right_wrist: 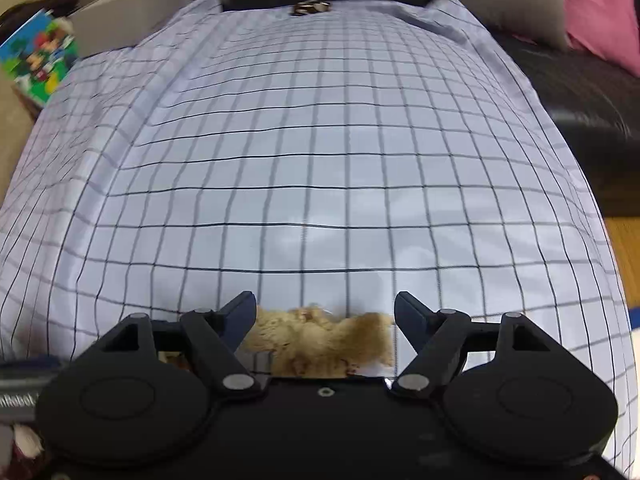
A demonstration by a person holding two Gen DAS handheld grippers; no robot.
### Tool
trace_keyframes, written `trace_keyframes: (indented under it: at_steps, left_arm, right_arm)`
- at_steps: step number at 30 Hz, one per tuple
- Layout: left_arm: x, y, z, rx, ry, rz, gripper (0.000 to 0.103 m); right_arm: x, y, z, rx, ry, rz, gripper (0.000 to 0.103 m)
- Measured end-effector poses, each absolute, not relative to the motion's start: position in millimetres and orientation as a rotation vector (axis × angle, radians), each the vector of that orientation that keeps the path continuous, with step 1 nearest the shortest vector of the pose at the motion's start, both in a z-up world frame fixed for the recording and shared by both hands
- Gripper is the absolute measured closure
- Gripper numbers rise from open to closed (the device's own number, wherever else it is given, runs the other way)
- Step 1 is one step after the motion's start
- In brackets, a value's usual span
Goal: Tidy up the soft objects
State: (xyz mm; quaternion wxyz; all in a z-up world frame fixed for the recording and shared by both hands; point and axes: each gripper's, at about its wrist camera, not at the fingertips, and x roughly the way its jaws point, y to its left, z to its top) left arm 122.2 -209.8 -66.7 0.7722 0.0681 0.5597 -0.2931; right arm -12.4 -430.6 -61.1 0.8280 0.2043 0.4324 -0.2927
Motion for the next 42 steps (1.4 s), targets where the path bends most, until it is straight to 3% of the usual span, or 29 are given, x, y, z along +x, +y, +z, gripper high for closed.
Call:
trace_keyframes:
  at_steps: [10,14,22,34,42]
  left_arm:
    - [128.5,-224.8,-89.9,0.166,1.255,-0.597,0.005]
    - [129.2,-231.8,-99.9,0.173,1.274,-0.593,0.006]
    - [131.7,-240.7,-111.4,0.161,1.272,-0.593,0.026]
    - [135.7,-224.3,-94.7,0.136,1.235,-0.557,0.029]
    - [140.4,-218.5,-92.3,0.125,1.242,-0.544,0.029]
  right_arm:
    - [-31.4,-447.8,-63.1,0.490,0.928,-0.665,0.022]
    - [-30.7,-446.8,-68.7,0.502,0.949,-0.667,0.010]
    - [-8.9,-427.8,-86.0,0.442,0.996,-0.652,0.010]
    - [5.7,-423.3,-112.4,0.402,1.062,-0.679,0.009]
    - [10.3,-416.0,-114.1,0.404,1.054,-0.655,0.030]
